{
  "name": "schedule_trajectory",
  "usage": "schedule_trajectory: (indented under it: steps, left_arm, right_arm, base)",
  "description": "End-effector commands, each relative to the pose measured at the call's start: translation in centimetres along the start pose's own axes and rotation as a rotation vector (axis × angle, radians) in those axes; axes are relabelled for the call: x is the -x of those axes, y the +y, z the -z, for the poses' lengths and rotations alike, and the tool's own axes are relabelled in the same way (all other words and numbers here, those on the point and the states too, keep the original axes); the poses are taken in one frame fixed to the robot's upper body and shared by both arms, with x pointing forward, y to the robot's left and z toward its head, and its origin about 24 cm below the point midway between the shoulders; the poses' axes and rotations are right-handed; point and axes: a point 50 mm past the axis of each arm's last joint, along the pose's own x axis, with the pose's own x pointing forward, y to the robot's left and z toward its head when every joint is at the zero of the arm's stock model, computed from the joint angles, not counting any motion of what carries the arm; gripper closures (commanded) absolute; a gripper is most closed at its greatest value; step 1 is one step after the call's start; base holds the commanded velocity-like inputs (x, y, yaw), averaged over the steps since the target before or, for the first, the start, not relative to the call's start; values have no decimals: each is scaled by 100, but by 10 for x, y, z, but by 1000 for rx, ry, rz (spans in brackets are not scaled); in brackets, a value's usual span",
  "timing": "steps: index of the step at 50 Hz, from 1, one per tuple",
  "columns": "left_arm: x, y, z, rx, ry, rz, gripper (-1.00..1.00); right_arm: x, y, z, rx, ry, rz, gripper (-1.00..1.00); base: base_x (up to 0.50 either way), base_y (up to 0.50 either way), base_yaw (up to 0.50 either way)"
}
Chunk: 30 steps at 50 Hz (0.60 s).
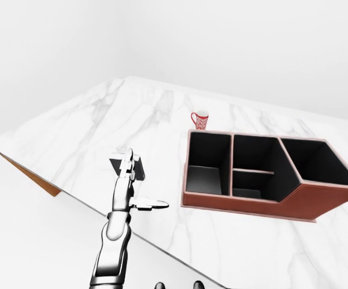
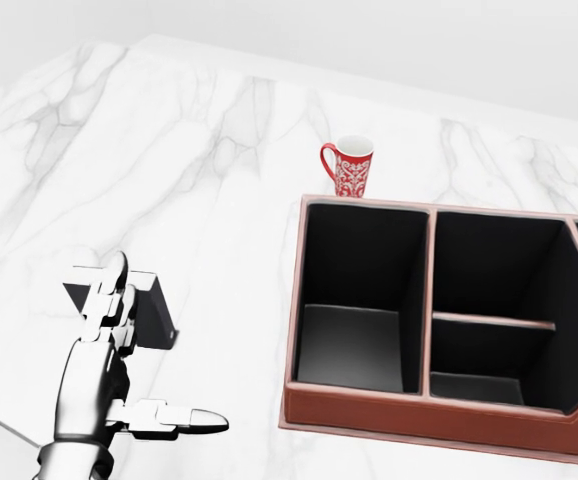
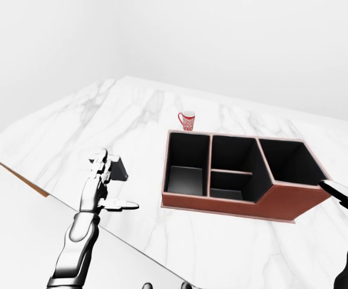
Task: Pick up the book and place it in the left compartment of the caddy.
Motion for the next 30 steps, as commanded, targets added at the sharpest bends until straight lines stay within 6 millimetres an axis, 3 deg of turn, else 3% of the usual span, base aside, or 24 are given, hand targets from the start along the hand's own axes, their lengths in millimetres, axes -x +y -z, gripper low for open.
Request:
schedule_trajectory:
  steps: [1, 30]
  left_arm:
    - [2, 0, -3, 2, -13, 5, -100]
    - [2, 0, -3, 8, -12, 6, -100]
  right_arm:
    - [0, 1, -2, -1, -9, -2, -100]
    - [0, 0, -2, -11, -9, 3, -100]
  base:
    - [20, 10, 0]
    - [19, 8, 0]
